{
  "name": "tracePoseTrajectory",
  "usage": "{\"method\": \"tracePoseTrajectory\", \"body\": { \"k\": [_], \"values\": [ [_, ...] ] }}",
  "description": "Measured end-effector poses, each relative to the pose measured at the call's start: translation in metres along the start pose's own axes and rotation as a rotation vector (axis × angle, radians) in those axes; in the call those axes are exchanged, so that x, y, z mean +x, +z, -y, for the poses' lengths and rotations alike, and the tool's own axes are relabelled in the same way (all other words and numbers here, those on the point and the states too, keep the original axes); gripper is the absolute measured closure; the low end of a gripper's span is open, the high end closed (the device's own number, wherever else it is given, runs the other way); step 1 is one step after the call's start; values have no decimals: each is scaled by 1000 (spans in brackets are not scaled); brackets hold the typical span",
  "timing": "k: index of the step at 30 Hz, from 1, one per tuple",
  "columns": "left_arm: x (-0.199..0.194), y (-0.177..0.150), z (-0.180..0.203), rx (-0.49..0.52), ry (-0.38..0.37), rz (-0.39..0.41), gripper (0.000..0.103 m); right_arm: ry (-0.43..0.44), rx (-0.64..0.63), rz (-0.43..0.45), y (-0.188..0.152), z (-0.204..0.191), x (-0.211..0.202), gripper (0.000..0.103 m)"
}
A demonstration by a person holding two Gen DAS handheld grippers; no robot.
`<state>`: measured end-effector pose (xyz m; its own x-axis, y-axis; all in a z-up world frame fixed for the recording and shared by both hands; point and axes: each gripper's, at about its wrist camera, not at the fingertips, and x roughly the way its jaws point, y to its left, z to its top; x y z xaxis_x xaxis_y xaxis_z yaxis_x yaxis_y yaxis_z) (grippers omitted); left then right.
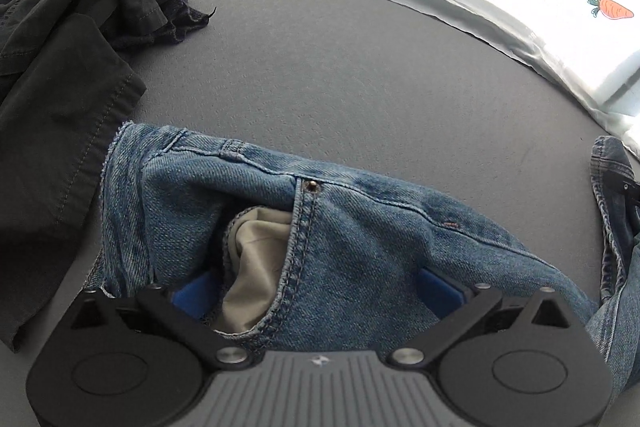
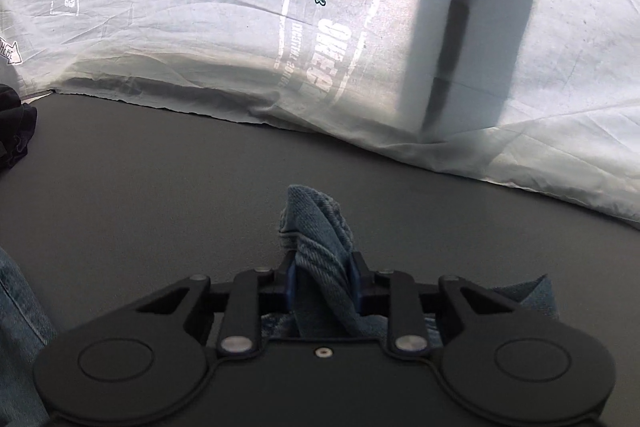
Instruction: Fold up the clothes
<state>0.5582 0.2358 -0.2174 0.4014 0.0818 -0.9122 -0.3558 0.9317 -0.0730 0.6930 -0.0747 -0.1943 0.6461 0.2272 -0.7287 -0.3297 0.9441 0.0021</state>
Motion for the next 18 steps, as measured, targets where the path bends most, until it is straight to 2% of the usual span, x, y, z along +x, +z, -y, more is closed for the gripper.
{"method": "tracePoseTrajectory", "body": {
  "k": [1,4,9,12,15,18],
  "values": [
    [0,-1,3,12,16,6,0,-9,28,24,2,6,-11,88],
    [-1,-8,11,51,55,26,0,-40,106,134,11,30,-54,89],
    [-34,-19,3,-32,21,84,2,-173,154,313,14,83,-160,89],
    [-56,-33,6,-69,19,112,2,-256,239,417,4,122,-225,89],
    [-75,-51,12,-101,20,110,2,-369,294,460,-17,154,-273,89],
    [-88,-80,23,-115,13,98,2,-481,348,453,-51,181,-307,89]
  ]
}}
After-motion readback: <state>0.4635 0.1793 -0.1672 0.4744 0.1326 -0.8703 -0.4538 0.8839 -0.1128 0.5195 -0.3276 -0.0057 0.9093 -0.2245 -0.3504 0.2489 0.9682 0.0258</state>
